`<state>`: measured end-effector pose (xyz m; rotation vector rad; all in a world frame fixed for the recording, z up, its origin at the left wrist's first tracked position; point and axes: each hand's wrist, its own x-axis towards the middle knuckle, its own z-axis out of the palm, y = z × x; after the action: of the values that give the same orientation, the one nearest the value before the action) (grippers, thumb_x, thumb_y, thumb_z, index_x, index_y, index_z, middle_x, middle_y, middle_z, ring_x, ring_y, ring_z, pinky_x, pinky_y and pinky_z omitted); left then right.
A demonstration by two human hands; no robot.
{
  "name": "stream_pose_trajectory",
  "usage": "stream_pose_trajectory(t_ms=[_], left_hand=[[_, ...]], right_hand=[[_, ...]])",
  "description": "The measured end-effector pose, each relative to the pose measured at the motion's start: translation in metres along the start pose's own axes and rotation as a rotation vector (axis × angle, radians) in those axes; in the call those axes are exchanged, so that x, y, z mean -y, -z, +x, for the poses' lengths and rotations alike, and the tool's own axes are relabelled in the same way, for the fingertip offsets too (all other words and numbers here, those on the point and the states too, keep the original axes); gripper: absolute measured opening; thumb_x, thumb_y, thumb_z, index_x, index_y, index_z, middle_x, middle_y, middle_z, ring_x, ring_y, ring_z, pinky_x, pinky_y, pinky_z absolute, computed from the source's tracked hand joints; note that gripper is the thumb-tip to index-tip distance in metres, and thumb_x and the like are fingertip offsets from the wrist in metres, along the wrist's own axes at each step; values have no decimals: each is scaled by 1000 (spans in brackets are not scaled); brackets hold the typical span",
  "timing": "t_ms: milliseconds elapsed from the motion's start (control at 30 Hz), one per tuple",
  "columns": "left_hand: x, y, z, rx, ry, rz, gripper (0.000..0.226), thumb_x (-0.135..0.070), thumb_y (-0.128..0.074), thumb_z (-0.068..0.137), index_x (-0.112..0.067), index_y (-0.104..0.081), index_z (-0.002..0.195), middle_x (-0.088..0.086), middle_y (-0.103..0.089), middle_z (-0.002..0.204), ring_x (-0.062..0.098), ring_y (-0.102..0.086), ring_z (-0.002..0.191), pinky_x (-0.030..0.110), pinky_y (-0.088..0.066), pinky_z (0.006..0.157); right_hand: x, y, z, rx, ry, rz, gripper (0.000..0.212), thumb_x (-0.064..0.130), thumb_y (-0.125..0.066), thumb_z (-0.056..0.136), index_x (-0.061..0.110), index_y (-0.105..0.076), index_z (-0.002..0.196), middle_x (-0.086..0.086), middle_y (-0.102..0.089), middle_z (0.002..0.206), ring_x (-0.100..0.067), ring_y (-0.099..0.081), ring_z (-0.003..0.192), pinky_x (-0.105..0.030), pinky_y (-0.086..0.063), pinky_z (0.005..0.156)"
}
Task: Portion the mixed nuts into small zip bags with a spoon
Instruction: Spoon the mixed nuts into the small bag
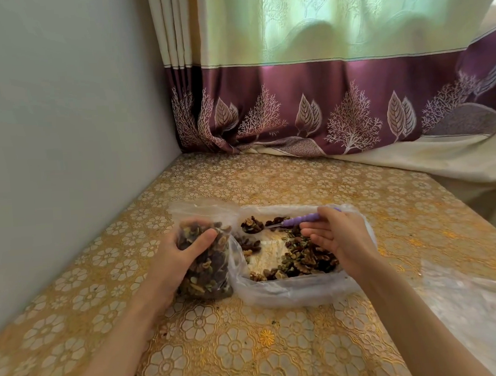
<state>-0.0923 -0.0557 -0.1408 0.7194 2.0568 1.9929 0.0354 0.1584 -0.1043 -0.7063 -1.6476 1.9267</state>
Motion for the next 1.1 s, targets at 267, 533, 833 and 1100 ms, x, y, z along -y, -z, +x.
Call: stream_pose_trajectory(t_ms=[267, 533, 833, 1100], left_hand=[[1, -3, 0, 73, 3, 97, 44, -65, -74, 53, -44, -65, 91, -12, -71, 91, 10, -65, 88, 29, -53, 71], [-2, -6, -3, 104, 27, 112, 22, -52, -67, 56, -59, -62, 77, -29, -67, 82, -7, -64, 73, 8, -46, 54], [0, -5, -2, 115, 49, 14, 33, -52, -70, 53, -45, -66, 85, -21, -71, 85, -1, -67, 75, 17, -48, 62], [1, -5, -2, 96, 13, -22, 32, -51, -73, 53, -39, -68, 82, -13, -73, 86, 3, -68, 75, 11, -49, 55]], right_hand=[[17, 7, -4, -45, 70, 59, 44, 5, -43, 91, 7, -69, 57, -6, -71, 61, -10, -60, 50, -17, -48, 46], [37, -1, -18, 46, 200, 145, 31, 13, -44, 97, 0, -64, 76, -8, -71, 66, -12, -62, 53, -17, -49, 48], [40, -23, -40, 221, 396, 38, 31, 11, -45, 98, 6, -65, 75, -3, -73, 68, -13, -64, 56, -16, -51, 51], [39, -18, -32, 246, 408, 122, 20, 0, -44, 93, 0, -64, 93, -10, -71, 73, -19, -65, 62, -21, -51, 53]])
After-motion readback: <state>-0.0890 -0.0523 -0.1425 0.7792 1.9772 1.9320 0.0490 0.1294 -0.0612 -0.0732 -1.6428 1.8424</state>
